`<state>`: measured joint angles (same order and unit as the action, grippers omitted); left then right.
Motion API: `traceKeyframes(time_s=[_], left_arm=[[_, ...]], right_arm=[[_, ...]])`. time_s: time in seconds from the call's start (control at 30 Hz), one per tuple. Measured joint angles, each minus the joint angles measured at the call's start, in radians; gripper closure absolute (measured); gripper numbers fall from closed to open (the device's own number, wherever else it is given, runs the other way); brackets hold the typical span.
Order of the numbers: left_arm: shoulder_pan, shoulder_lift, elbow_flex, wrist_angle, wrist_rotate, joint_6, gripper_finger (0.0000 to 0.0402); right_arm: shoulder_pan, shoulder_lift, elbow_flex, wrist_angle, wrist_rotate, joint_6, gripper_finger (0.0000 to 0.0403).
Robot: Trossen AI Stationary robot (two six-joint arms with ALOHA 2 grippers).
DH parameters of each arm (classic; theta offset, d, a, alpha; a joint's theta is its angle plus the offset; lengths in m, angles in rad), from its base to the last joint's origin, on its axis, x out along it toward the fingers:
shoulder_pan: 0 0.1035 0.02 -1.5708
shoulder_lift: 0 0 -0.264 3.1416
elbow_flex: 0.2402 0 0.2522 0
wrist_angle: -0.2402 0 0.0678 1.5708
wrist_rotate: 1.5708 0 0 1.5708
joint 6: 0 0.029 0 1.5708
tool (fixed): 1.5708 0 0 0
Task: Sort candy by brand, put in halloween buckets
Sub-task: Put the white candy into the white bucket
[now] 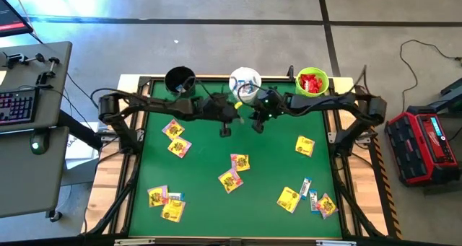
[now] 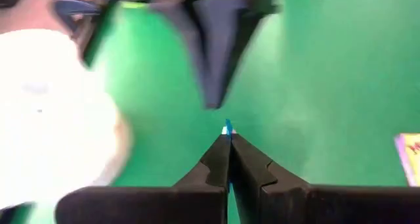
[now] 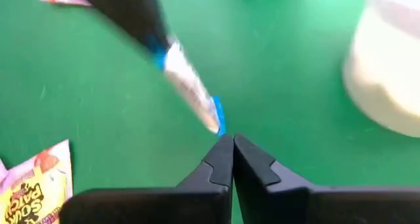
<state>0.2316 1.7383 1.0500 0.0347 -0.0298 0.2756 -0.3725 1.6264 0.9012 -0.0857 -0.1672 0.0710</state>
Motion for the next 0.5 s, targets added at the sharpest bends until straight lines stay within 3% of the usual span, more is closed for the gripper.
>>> traceKeyframes(time_s=[0.2, 0.5], left_arm=[[0.075, -0.068, 0.088, -0.115, -0.032, -0.033, 0.0401], [0.213, -0.036, 0.351, -0.237, -0.001, -0.064, 0.0401]], right_arm=[[0.004, -0.073, 0.0, -0.014, 0.096, 0.044, 0.0387], [0.009, -0.108, 0.0, -0.028, 0.14, 0.123, 0.0283]])
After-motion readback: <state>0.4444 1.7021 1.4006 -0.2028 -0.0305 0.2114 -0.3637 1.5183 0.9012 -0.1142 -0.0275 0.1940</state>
